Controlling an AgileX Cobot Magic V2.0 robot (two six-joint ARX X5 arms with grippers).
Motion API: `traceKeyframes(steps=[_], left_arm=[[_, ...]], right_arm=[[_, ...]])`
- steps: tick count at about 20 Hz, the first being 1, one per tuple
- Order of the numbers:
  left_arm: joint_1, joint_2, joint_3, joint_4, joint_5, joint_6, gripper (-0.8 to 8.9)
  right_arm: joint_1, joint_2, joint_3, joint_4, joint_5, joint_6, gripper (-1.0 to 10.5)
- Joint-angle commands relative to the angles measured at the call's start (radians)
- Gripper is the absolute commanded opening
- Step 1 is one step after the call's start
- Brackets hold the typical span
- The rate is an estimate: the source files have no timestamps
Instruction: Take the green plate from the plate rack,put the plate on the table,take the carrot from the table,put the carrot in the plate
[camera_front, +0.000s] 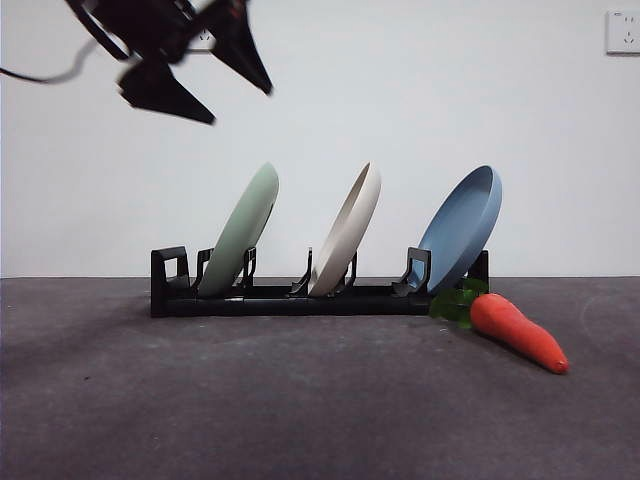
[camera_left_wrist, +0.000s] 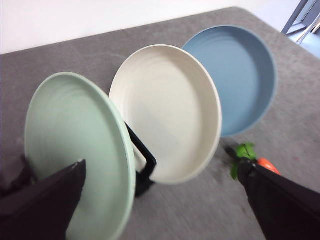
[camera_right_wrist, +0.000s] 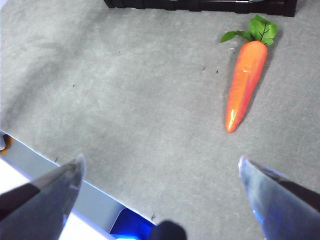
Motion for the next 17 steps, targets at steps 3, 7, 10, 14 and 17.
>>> traceKeyframes(steps=[3, 7, 10, 14, 17], left_arm=[[-0.024, 0.148, 0.066, 0.090, -0.060, 0.002, 6.06], [-0.033, 0.222, 0.066, 0.158, -0.122, 0.002, 6.06], [-0.040, 0.254, 0.066, 0.168, -0.123, 0.001, 5.88], [-0.055, 0.283, 0.066, 0.159, -0.147, 0.001, 4.98], [-0.055, 0.283, 0.066, 0.154, -0.143, 0.001, 1.79]], right_arm=[[0.003, 0.000, 0.003, 0.005, 0.002, 0.006, 6.3], [0.003, 0.000, 0.003, 0.005, 0.003, 0.006, 6.3], [0.003, 0.000, 0.003, 0.006, 0.006, 0.006, 6.3], [0.003, 0.000, 0.003, 0.006, 0.006, 0.006, 6.3], [0.002, 0.000, 0.003, 0.005, 0.006, 0.006, 6.3]])
